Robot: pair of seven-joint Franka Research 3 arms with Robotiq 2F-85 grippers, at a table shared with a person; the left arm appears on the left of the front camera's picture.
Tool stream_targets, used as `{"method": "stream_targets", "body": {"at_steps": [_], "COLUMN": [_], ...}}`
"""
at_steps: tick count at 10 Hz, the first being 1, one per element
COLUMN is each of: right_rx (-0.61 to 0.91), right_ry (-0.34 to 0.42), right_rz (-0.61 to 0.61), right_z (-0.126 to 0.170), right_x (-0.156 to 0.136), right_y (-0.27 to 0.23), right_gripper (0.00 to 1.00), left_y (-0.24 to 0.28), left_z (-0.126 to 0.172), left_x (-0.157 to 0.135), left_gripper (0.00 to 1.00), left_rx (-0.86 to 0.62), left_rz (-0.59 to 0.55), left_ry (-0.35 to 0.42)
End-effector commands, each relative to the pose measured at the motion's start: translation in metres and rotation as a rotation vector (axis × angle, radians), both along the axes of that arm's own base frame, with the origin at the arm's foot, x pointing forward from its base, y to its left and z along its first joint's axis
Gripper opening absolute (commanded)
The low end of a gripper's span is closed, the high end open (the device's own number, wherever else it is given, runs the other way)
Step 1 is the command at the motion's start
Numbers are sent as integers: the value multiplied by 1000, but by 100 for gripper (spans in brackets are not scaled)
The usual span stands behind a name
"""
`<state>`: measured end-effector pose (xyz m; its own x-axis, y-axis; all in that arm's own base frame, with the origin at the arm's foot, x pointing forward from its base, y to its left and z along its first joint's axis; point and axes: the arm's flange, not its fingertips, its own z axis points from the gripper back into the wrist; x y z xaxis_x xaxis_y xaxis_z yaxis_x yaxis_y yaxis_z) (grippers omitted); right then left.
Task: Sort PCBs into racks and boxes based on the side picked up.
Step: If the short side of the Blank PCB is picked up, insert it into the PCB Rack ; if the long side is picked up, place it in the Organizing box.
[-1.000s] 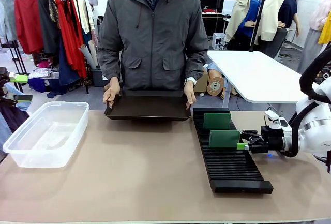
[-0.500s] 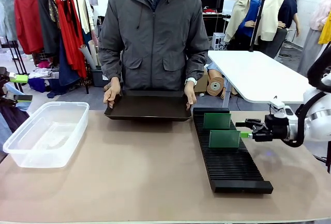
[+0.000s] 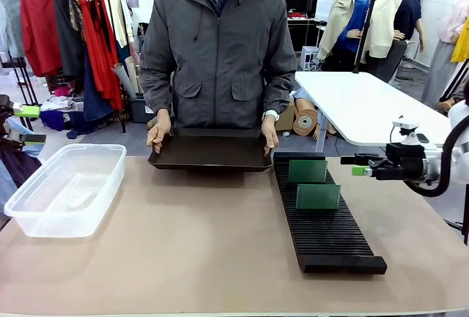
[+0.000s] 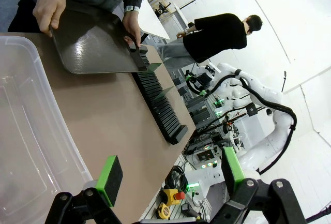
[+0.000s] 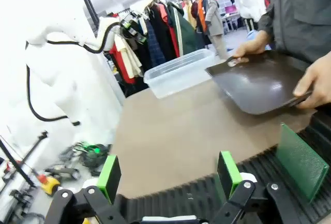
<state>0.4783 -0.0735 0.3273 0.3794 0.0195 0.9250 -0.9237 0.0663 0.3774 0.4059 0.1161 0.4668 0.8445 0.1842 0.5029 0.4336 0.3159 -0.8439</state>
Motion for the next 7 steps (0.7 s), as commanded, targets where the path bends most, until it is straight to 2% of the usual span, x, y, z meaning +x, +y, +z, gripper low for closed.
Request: {"method": "stream_targets", "body": {"at_steps": [1, 3, 5, 7], "right_rx": [-68, -70, -54, -8], "right_ry": [214, 424, 538, 647], "right_rz": [21, 95, 93, 5], "right_z": [40, 63, 77, 87], "right_x": [-32, -51, -62, -73], "right_y": [0, 9, 23, 37], "right_gripper": [100, 100, 100, 100], "left_y": [0, 0, 0, 0], "left_z": [2, 2, 2, 2], "left_x": [-2, -2, -2, -2], "left_gripper": [100, 100, 100, 100], "left_rx": [-6, -6, -6, -6], "left_rz": [-6, -6, -6, -6], "left_ry": [-2, -2, -2, -2]}}
